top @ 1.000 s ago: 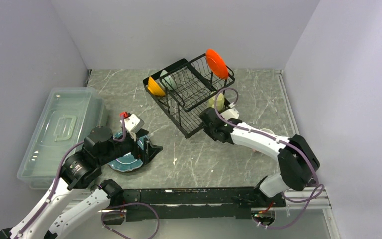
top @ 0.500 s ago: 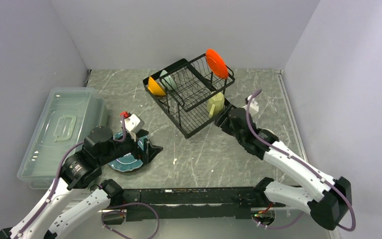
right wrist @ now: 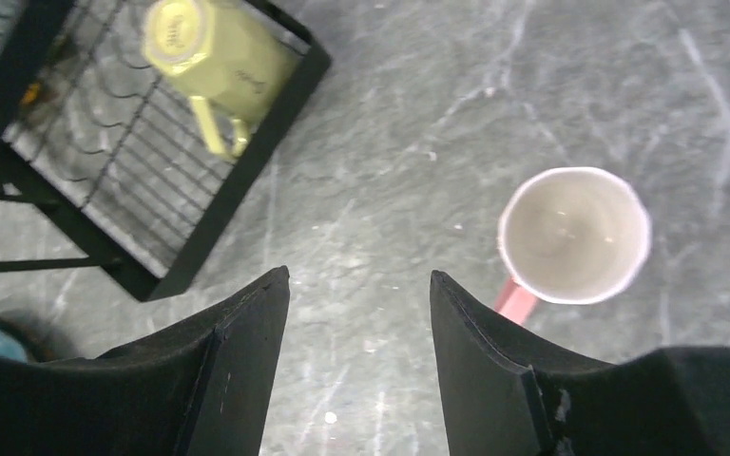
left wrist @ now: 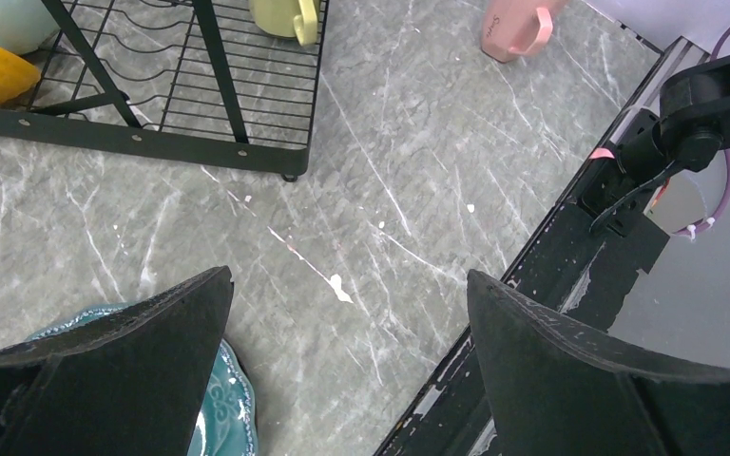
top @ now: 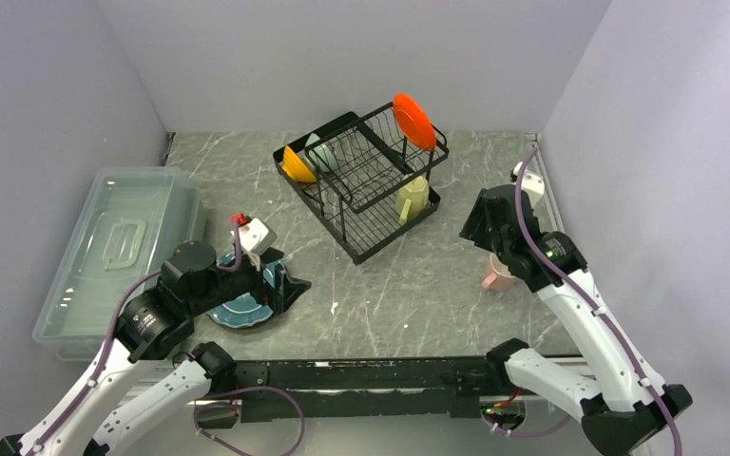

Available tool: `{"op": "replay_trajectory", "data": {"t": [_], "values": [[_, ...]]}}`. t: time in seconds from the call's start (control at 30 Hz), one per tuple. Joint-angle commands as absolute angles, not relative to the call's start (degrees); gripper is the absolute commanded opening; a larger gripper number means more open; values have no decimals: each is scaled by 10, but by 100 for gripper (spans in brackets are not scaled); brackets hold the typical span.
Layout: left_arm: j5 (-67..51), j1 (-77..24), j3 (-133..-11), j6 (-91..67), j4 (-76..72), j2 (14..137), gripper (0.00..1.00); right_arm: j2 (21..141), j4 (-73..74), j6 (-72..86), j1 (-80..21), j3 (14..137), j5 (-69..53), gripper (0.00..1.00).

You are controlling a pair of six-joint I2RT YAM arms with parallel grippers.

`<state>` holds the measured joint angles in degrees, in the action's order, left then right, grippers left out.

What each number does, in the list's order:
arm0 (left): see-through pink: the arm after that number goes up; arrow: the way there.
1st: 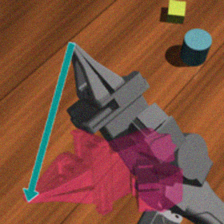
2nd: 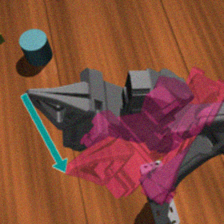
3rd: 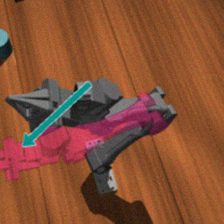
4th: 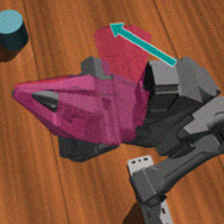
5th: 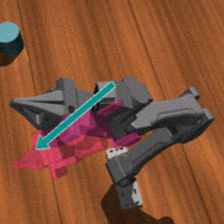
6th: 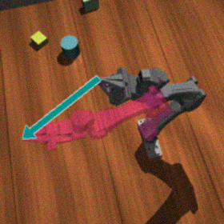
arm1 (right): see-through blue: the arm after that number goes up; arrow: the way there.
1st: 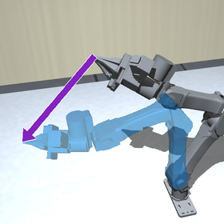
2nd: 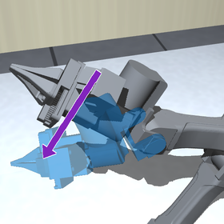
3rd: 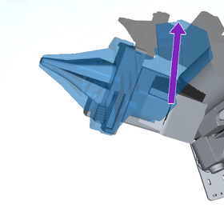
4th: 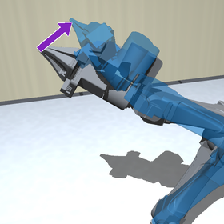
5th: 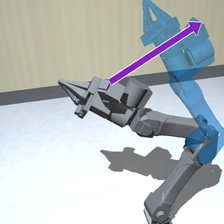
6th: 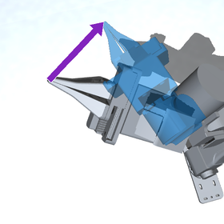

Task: Load the mixed dishes into the dish rack
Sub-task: Pick up the cup at the center of the board.

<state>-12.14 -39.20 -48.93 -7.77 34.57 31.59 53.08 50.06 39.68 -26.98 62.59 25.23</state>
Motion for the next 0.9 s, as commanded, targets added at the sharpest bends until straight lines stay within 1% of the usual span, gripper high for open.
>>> {"op": "replay_trajectory", "data": {"t": [0.0, 0.17, 0.37, 0.53, 0.73, 0.87], "values": [[-129, -395, -497, -76, 337, 317, 99, 558, 592, 347, -224, 653, 253, 59], [-127, -395, -496, -75, 336, 312, 99, 573, 566, 325, -164, 625, 229, 59], [-130, -395, -496, -76, 336, 314, 99, 620, 514, 308, -101, 589, 185, 59], [-126, -395, -495, -76, 336, 308, 99, 642, 490, 325, -88, 562, 189, 59], [-126, -395, -496, -76, 336, 304, 100, 666, 466, 347, -75, 524, 166, 57], [-126, -395, -495, -76, 336, 303, 99, 671, 452, 352, -72, 509, 165, 52]]}}
